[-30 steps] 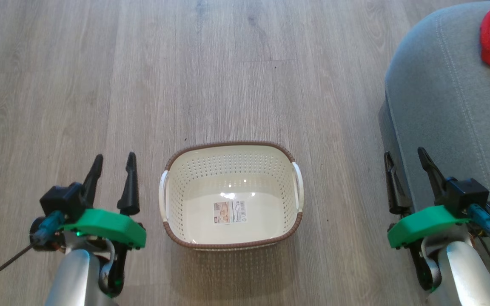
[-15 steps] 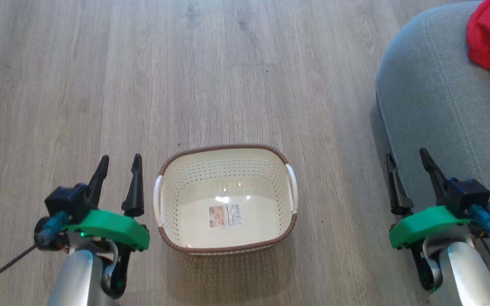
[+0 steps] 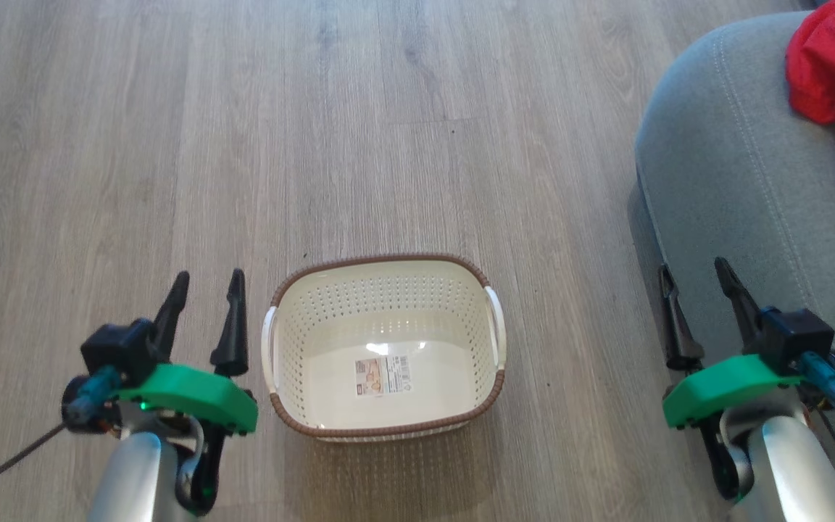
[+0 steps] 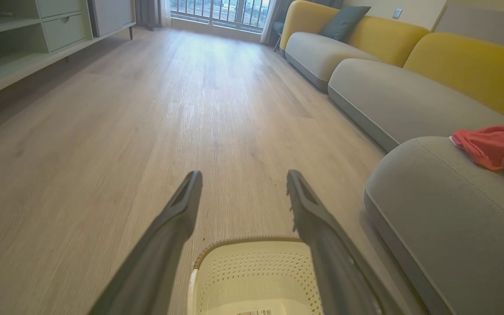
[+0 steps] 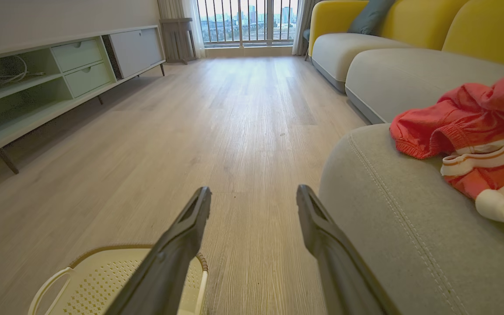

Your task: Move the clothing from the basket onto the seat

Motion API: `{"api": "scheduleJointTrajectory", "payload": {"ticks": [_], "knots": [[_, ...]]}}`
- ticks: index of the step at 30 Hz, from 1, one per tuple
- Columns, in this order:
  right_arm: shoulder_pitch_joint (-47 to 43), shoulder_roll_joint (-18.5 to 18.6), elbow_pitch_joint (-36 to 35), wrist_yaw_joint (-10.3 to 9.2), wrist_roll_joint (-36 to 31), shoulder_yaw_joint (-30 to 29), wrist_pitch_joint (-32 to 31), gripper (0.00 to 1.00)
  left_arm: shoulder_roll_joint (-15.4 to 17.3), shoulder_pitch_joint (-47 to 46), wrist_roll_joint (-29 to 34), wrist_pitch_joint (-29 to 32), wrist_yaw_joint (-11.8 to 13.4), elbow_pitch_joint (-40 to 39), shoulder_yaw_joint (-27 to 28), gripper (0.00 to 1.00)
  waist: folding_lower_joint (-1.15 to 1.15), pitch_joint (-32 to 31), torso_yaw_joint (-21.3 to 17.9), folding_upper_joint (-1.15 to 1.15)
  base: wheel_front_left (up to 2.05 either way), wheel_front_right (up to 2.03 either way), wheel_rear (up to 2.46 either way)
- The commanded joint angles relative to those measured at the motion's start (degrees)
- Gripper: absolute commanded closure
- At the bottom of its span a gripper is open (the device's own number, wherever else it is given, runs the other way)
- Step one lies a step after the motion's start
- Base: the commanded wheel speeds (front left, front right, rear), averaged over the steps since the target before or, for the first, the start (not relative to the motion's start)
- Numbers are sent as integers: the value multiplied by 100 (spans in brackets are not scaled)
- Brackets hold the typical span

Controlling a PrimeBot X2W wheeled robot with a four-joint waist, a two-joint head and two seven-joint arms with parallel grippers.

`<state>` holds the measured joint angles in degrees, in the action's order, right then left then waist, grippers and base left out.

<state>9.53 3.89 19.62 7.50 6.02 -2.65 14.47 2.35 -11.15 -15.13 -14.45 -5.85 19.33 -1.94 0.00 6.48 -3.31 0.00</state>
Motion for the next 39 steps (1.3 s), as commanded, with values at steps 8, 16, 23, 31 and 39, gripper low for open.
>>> {"api": "scheduleJointTrajectory", "payload": {"ticks": [8, 16, 23, 31, 39], "knots": [[-159, -5, 396, 1, 138, -6, -62, 100, -16, 271, -123, 80, -4, 384, 8, 100, 0, -33, 7, 0, 0, 0, 0], [-177, -12, 322, 1, 759, -32, -211, 100, -11, 292, -679, 225, -15, 315, 66, 100, 0, -76, 30, 0, 0, 0, 0], [-190, -17, 270, 1, 1173, -46, -305, 100, -8, 308, -1050, 318, -23, 264, 102, 100, 0, -105, 46, 0, 0, 0, 0], [-203, -23, 206, 1, 1726, -69, -436, 100, -3, 324, -1543, 448, -34, 203, 155, 100, 0, -144, 67, 0, 0, 0, 0], [-214, -29, 144, 1, 2278, -94, -568, 100, 1, 338, -2036, 580, -44, 145, 210, 100, 0, -183, 88, 0, 0, 0, 0]]}}
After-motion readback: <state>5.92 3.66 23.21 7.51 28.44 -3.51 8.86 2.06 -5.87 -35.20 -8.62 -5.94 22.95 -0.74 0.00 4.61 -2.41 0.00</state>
